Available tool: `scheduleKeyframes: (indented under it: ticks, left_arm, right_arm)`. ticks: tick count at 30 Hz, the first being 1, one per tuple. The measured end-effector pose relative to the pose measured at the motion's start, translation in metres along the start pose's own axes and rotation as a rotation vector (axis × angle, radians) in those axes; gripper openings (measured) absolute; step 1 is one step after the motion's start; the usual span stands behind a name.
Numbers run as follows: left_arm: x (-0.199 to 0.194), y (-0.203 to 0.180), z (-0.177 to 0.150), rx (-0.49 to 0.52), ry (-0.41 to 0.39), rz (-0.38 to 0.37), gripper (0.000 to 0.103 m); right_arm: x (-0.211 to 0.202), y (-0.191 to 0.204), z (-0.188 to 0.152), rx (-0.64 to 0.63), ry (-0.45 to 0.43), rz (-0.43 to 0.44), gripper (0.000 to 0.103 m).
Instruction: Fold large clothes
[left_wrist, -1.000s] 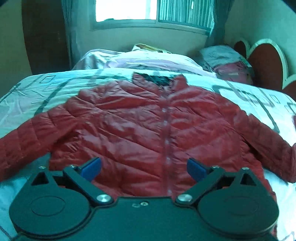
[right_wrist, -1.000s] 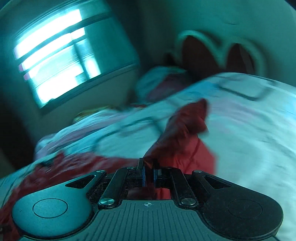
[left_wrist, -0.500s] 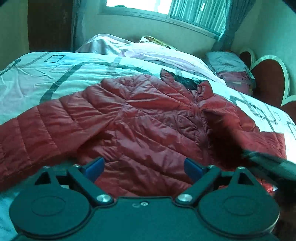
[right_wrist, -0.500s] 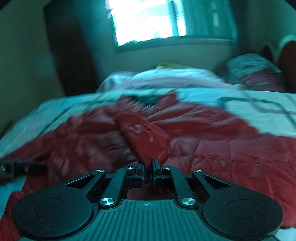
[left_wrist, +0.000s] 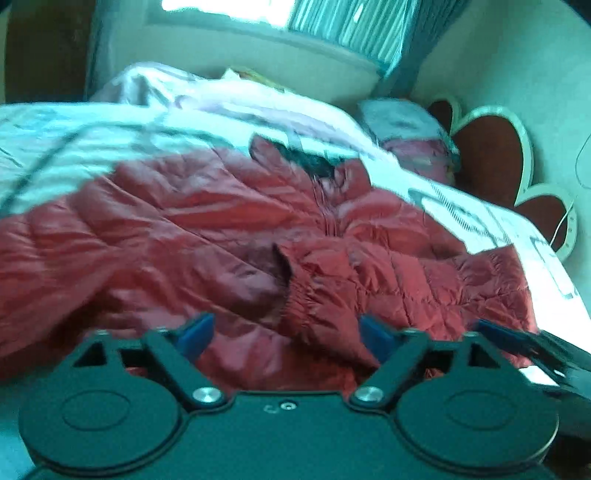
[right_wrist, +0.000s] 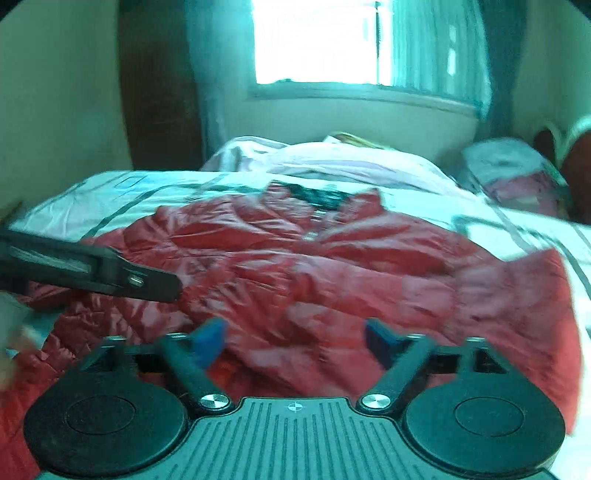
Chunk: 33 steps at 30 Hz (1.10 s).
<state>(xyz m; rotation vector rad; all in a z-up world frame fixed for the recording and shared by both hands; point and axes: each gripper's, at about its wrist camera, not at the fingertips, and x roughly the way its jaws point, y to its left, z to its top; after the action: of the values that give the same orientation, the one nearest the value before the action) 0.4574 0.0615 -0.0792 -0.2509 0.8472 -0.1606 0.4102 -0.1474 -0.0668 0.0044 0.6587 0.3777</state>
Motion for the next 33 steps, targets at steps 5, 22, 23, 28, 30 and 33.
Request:
scheduleKeyframes:
  ticks: [5,22,23,28,30,33]
  left_arm:
    - [0.032,-0.007,0.001,0.005,0.065,0.002,0.039]
    - [-0.002,0.008,0.011,0.021,-0.055,0.057,0.017]
    - [-0.004,0.013,0.011,0.013,-0.058,0.062,0.017]
    - [-0.017,0.037,0.012,-0.027,-0.08,0.092,0.017]
    - [-0.02,0.043,0.011,-0.035,-0.083,0.098,0.017]
    - [-0.022,0.049,0.009,-0.039,-0.082,0.109,0.017]
  right_arm:
    - [-0.033,-0.041,-0.015,0.054,0.037,-0.056,0.059]
    - [-0.044,-0.107,-0.034,0.268,0.069,-0.266,0.058]
    - [-0.042,-0.108,-0.033,0.268,0.068,-0.267,0.058]
    - [-0.033,-0.112,-0.026,0.268,0.064,-0.27,0.058]
    - [-0.029,-0.115,-0.024,0.265,0.062,-0.275,0.058]
    - [-0.024,-0.119,-0.02,0.255,0.059,-0.287,0.058]
